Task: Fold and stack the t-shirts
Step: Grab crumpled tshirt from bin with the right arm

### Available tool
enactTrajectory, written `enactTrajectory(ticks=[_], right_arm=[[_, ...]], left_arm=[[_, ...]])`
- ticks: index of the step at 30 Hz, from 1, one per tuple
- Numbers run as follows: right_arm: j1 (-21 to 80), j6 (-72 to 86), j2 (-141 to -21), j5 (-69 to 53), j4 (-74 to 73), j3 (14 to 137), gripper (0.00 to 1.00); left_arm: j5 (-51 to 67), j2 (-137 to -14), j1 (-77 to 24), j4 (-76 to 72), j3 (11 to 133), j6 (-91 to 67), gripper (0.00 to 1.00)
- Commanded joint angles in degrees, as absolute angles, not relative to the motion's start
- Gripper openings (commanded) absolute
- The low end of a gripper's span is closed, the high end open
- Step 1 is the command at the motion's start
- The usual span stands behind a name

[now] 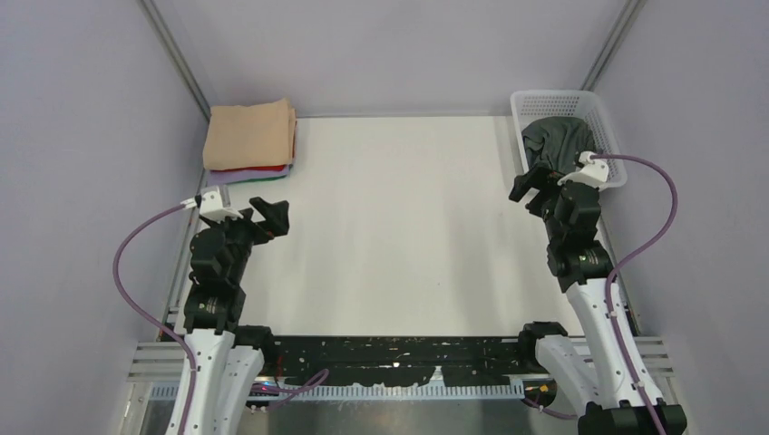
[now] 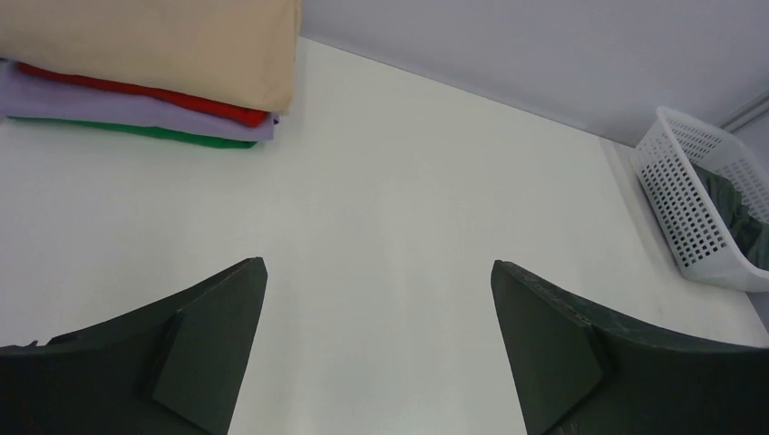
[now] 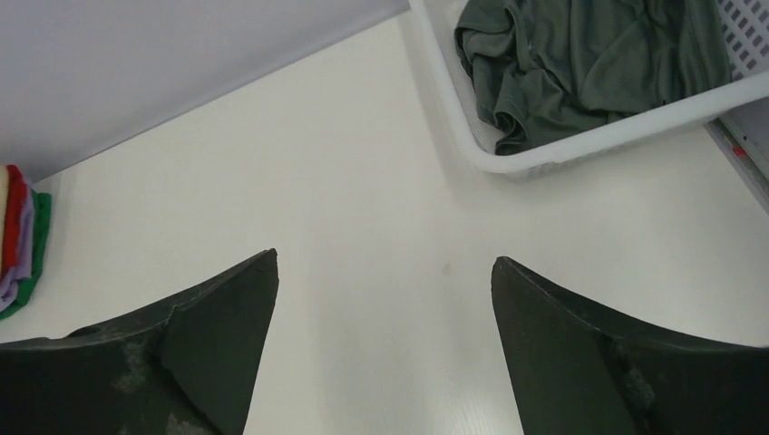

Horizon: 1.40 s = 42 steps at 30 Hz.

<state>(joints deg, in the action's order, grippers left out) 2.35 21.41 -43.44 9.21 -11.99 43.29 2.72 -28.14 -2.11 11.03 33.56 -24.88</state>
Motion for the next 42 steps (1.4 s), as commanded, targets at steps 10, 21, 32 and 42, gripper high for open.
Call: enactTrajectory(ticks=[10, 21, 32, 42], right_arm=[[-3.51, 23.33, -83.05, 20.01, -18.4, 76.51, 0.95], [-9.44, 41.73, -126.72, 21.17, -23.81, 118.08, 0.98], [-11.03, 51.61, -140.88, 14.31, -21.13, 122.51, 0.84], [-10.87, 48.89, -127.66, 16.27, -12.76, 112.94, 0.05]], left_arm=[[2.17, -30.42, -1.76, 9.23, 33.81, -25.27, 0.99], [0.51, -32.24, -1.76, 8.79, 33.59, -24.79, 0.99], [-2.49, -33.72, -1.76, 6.17, 33.08, -25.75, 0.99], [-1.78, -31.67, -1.76, 6.45, 32.58, -26.2, 0.99]])
